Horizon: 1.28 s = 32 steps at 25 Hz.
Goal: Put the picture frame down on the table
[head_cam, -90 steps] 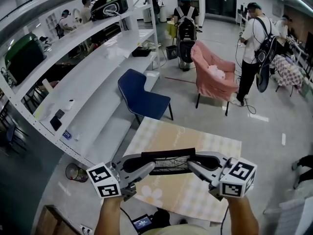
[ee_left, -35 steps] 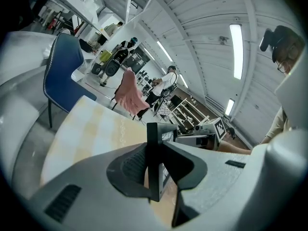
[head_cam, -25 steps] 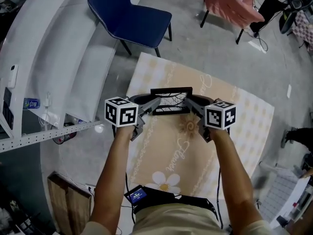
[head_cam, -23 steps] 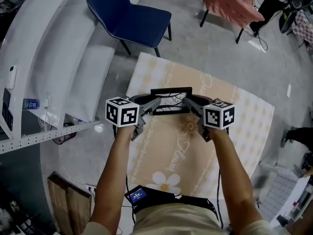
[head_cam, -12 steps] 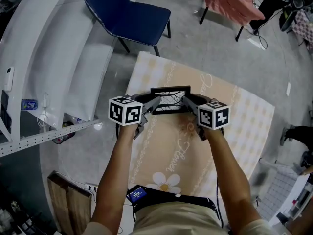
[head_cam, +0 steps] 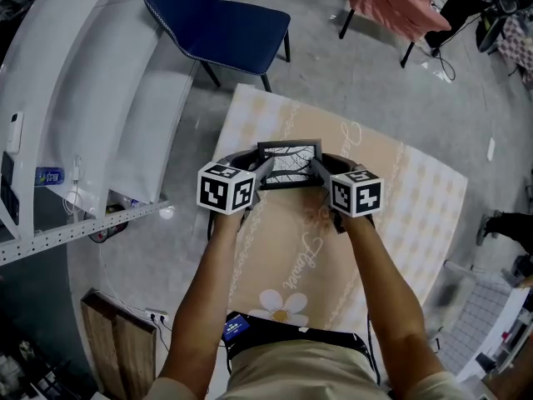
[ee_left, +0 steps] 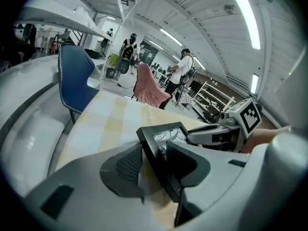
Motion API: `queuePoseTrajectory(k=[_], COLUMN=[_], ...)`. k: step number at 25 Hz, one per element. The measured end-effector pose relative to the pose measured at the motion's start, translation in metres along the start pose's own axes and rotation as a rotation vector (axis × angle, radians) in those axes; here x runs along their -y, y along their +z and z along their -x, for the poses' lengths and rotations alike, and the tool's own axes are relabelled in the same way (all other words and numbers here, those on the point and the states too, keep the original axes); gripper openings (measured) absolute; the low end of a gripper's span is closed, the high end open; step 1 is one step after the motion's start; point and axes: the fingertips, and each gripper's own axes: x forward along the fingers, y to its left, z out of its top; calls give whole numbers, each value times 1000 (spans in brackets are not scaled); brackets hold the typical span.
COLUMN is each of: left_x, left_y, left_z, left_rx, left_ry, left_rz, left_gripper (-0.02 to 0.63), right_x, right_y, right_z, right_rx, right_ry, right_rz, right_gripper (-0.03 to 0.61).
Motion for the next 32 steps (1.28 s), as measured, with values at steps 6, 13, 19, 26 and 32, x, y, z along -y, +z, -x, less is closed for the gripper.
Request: queuePoseTrajectory(k=[6,13,19,26,32], left_x=[-3,-2,3,2,29], left_y=[0,-1,-14,-19,0], left_z=[-4,0,13,35,70], left_rx=[-3,35,-3,-30,66], left_ry=[38,39,66,163,140], left_rz=[-5,12,3,-93,-114], left_gripper=[141,149,163,167,166], right_x=[3,-1,-7,-3,-31], right_y=[-1,0,0,4,15], right_z=[-4,-5,-6,-3,24], right_rx=[10,4,-34,-56,13], right_ry=[-65,-171,-174,-177,-127], right_rz=[62,243,295,251,222], right_gripper=[92,97,94,78,74])
